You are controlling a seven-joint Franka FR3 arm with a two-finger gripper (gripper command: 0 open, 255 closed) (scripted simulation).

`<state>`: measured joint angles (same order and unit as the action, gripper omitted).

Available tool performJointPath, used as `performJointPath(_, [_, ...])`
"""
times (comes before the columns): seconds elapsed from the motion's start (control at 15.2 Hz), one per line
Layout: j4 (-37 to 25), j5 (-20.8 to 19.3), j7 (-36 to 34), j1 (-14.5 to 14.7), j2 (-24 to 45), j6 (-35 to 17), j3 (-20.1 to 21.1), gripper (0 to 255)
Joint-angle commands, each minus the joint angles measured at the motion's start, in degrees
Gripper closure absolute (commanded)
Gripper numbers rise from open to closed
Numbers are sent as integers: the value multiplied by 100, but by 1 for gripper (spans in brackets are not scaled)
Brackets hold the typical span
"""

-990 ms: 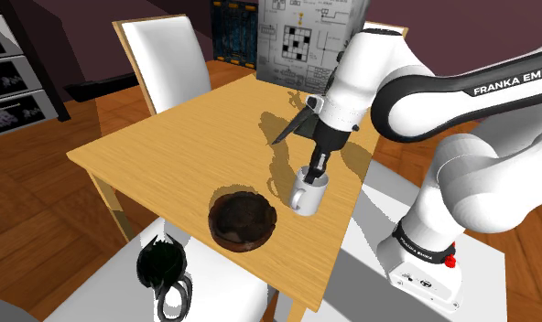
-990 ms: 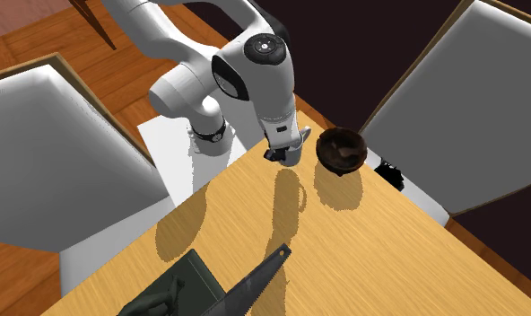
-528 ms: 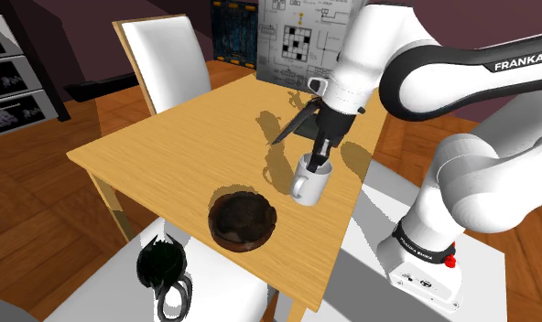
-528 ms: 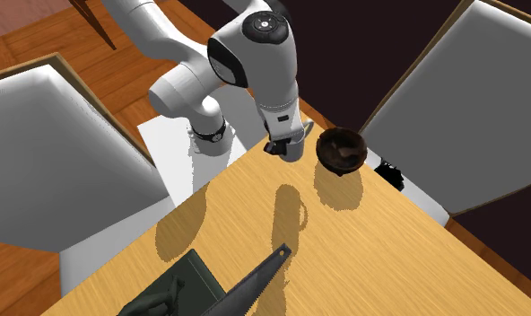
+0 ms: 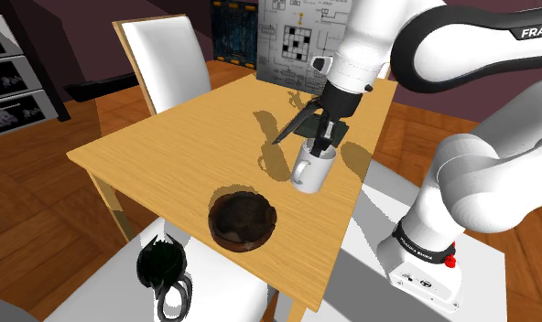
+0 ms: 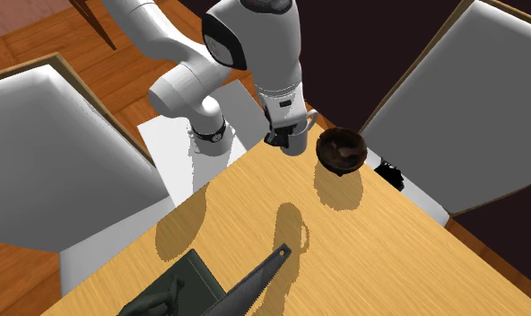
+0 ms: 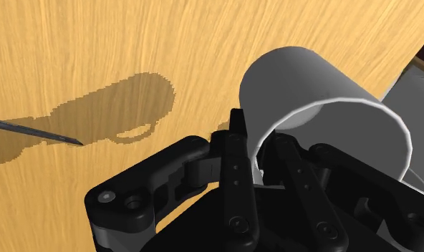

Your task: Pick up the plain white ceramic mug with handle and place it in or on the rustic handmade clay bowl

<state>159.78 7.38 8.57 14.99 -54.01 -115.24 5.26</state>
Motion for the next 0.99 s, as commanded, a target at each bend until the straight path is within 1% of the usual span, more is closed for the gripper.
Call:
performJointPath(0.0, [-138, -20, -2, -11, -37, 176, -19, 255])
performJointPath(0.53, [-717, -74, -30, -38, -28, 746, -60, 255])
performJointPath(0.92, [-1587, 179, -596, 95, 1238, 294, 544, 255])
